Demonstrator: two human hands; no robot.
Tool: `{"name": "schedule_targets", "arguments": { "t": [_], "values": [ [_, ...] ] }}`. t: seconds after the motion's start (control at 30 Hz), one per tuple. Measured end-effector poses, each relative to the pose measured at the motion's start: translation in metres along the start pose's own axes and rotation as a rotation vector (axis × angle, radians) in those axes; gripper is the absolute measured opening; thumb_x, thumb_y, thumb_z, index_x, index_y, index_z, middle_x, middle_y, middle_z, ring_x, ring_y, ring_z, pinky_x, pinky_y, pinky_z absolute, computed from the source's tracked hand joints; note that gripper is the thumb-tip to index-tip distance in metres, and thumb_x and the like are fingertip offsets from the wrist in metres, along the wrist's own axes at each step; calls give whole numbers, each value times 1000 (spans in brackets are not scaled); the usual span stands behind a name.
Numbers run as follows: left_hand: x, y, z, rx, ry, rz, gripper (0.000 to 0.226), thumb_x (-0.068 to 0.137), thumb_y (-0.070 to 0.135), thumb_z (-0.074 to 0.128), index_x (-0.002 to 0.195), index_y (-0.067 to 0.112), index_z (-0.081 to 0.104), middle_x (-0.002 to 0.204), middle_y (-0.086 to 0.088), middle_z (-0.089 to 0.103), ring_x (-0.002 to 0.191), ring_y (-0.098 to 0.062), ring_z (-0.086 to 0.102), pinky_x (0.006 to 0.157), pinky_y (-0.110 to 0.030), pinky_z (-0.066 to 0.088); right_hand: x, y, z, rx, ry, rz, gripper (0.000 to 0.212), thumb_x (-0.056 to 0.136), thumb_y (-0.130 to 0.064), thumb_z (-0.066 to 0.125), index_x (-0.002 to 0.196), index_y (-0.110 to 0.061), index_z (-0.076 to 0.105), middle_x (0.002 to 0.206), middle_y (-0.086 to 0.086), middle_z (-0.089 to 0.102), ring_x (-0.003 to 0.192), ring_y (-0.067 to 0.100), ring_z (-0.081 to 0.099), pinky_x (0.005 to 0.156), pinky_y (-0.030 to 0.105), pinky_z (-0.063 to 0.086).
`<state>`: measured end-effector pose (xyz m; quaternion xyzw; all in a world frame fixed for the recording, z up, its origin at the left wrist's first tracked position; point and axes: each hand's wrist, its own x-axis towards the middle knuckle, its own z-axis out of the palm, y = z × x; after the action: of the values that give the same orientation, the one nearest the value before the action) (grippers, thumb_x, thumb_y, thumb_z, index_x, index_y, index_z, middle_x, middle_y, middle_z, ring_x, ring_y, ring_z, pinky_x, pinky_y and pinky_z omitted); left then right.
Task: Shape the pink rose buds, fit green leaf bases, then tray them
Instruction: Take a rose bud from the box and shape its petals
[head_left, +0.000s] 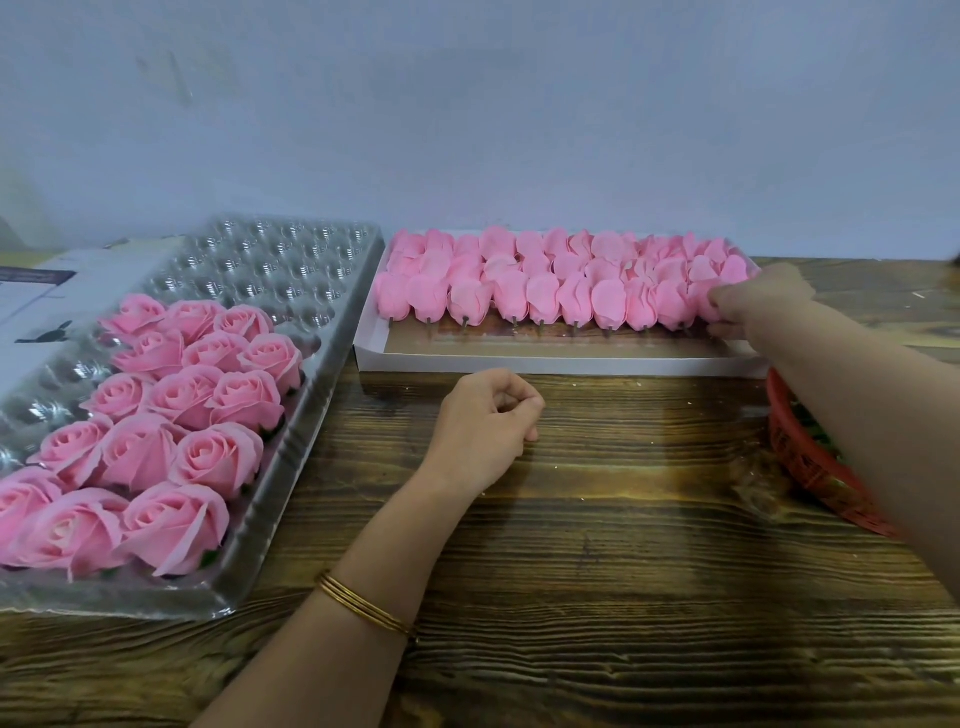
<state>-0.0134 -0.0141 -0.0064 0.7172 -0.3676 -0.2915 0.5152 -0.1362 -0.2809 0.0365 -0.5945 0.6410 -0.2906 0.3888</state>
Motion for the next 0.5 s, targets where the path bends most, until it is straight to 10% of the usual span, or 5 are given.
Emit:
{"name": "schedule_targets", "arguments": {
  "t": [0.23,0.43,0.5],
  "values": [
    [-2,4,-2,-5,-15,-18,10,96,16,61,87,19,65,66,5,64,49,0,50,62,-22,43,5,-7,-7,-132,159,-94,47,85,-24,72,121,2,56,123,17,61,114,31,61,94,35,49],
    [-2,6,-4,-15,-38,-41,6,96,17,60,93,18,65,72,3,64,56,-4,52,66,-25,46,-6,-21,-13,-53,149,-178,27,84,-21,69,74,-9,46,109,18,68,71,24,70,63,33,52],
    [-2,6,-4,-22,-45,-44,6,97,17,60,94,17,65,73,3,64,56,-4,52,66,-24,46,-15,-25,-11,20,114,-209,23,84,-23,70,79,-5,55,102,20,69,68,21,71,75,40,57]
  ]
}}
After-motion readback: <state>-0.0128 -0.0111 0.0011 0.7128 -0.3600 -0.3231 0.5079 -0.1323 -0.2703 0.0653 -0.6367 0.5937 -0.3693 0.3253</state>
